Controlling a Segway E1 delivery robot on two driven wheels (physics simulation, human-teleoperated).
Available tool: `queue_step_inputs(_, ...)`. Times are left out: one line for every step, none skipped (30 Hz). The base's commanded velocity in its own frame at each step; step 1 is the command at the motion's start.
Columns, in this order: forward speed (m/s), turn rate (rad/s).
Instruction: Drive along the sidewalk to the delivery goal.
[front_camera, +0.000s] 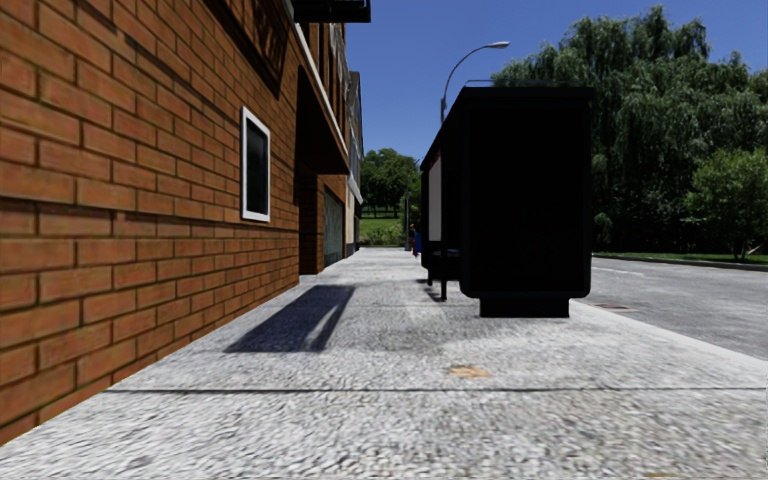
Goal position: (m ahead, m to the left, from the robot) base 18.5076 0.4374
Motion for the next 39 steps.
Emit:
queue_step_inputs(2.00,0.00)
queue_step_inputs(2.00,0.00)
queue_step_inputs(2.00,0.00)
queue_step_inputs(2.00,0.00)
queue_step_inputs(2.00,0.00)
queue_step_inputs(2.00,0.00)
queue_step_inputs(2.00,0.00)
queue_step_inputs(2.00,0.00)
queue_step_inputs(2.00,0.00)
queue_step_inputs(2.00,0.00)
queue_step_inputs(2.00,0.00)
queue_step_inputs(2.00,0.00)
queue_step_inputs(2.00,0.00)
queue_step_inputs(2.00,0.00)
queue_step_inputs(2.00,0.00)
queue_step_inputs(2.00,0.00)
queue_step_inputs(2.00,0.00)
queue_step_inputs(2.00,0.00)
queue_step_inputs(2.00,0.00)
queue_step_inputs(2.00,0.00)
queue_step_inputs(2.00,0.00)
queue_step_inputs(2.00,0.00)
queue_step_inputs(2.00,0.00)
queue_step_inputs(2.00,0.00)
queue_step_inputs(2.00,0.00)
queue_step_inputs(2.00,0.00)
queue_step_inputs(2.00,0.00)
queue_step_inputs(2.00,0.00)
queue_step_inputs(2.00,0.00)
queue_step_inputs(2.00,0.00)
queue_step_inputs(2.00,0.00)
queue_step_inputs(2.00,0.00)
queue_step_inputs(2.00,0.00)
queue_step_inputs(2.00,0.00)
queue_step_inputs(2.00,0.00)
queue_step_inputs(2.00,0.00)
queue_step_inputs(2.00,0.00)
queue_step_inputs(2.00,0.00)
queue_step_inputs(2.00,0.00)
